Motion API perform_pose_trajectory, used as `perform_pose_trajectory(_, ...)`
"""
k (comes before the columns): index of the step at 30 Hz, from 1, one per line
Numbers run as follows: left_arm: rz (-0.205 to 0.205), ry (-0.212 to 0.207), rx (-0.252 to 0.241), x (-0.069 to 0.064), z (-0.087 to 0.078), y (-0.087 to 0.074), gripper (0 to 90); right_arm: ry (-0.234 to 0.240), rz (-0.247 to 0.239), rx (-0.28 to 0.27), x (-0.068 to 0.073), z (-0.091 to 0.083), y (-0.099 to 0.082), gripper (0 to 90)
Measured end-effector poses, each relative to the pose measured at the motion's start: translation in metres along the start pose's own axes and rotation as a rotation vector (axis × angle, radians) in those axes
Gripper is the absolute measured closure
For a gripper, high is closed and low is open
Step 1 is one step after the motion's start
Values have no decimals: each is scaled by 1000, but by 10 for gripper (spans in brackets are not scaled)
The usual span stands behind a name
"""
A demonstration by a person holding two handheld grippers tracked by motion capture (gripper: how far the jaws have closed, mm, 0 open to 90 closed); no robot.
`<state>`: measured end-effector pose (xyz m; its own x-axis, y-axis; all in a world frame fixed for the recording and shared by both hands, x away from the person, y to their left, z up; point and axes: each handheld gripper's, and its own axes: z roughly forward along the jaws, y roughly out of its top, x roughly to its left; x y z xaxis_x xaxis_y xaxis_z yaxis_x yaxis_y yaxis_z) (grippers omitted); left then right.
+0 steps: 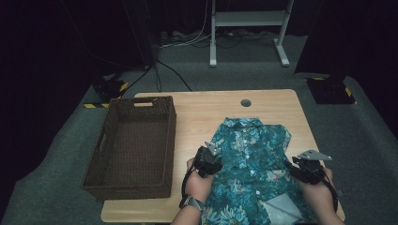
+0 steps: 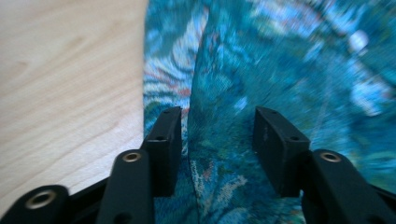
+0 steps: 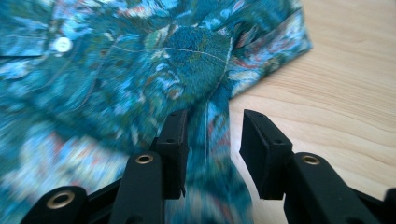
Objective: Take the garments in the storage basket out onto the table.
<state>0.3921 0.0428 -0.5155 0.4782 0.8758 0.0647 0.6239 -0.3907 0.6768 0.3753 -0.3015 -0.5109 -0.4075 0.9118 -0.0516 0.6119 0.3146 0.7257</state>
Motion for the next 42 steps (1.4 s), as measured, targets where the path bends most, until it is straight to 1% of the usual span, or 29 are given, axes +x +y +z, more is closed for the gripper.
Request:
perform_pose_trajectory(1,1,3,16,1,3,-1,574,3,3,13,0,6,2,627)
perform_pose_trajectory(3,-13,3,25,3,6,-3,586,11,14,35,-1,15,3,627)
perform_pose_trajectory(5,3,7,23,3,7,-4,587,3,1,52,0,21,2,627)
perform_pose_trajectory(7,-1,3,25,3,7,-4,590,3,10,55,-1,23,2,634)
perform_pose_trajectory(8,-7,-3,24,4,7,-4,603,2,6,55,-1,23,2,651)
perform_pose_trajectory(9,-12,-4,22,4,7,-5,605,9,2,58,0,23,2,690)
perform_pose_trajectory(10,-14,-5,16,4,6,-6,607,15,-14,57,1,23,2,706)
perform_pose_trajectory(11,-16,-7,9,3,6,-8,608,14,-15,57,2,22,1,719)
perform_pose_trajectory(13,-13,-12,0,4,4,-11,611,16,-13,56,2,20,-2,730)
perform_pose_trajectory(16,-33,-30,-14,5,0,-18,609,24,-9,48,0,15,-8,749)
perform_pose_trajectory(17,-34,-34,-9,6,-2,-19,608,32,-7,45,-1,13,-11,759)
perform_pose_trajectory(18,-30,-36,-5,5,-4,-21,607,40,-10,43,0,10,-13,768)
perform_pose_trajectory(21,8,-25,0,1,-9,-26,607,46,-33,49,1,2,-20,786)
perform_pose_trajectory(22,14,-24,-2,1,-11,-28,607,45,-39,50,1,0,-22,792)
perform_pose_trajectory(25,4,-34,-17,1,-16,-35,606,49,-34,52,-1,-7,-29,796)
perform_pose_trajectory(27,17,-37,-13,0,-19,-39,606,52,-39,53,-1,-12,-33,796)
perform_pose_trajectory(29,22,-40,-14,-2,-23,-43,607,52,-46,57,0,-17,-38,796)
perform_pose_trajectory(32,44,-45,-10,-5,-29,-48,612,57,-56,68,1,-26,-44,781)
perform_pose_trajectory(34,53,-48,7,-8,-30,-45,599,54,-53,71,2,-30,-46,747)
perform_pose_trajectory(36,43,-61,-21,-9,-33,-38,567,44,-48,55,0,-32,-45,718)
perform_pose_trajectory(38,35,-59,-46,-10,-32,-26,532,31,-35,35,-3,-32,-40,667)
perform_pose_trajectory(39,23,-56,-52,-9,-29,-20,509,20,-33,27,-4,-31,-37,638)
perform_pose_trajectory(40,13,-51,-53,-8,-25,-13,485,15,-28,18,-4,-29,-34,629)
perform_pose_trajectory(41,1,-55,-48,-7,-20,-8,480,16,-23,14,-5,-27,-30,622)
perform_pose_trajectory(42,0,-55,-37,-7,-15,-3,471,16,-20,12,-4,-23,-25,609)
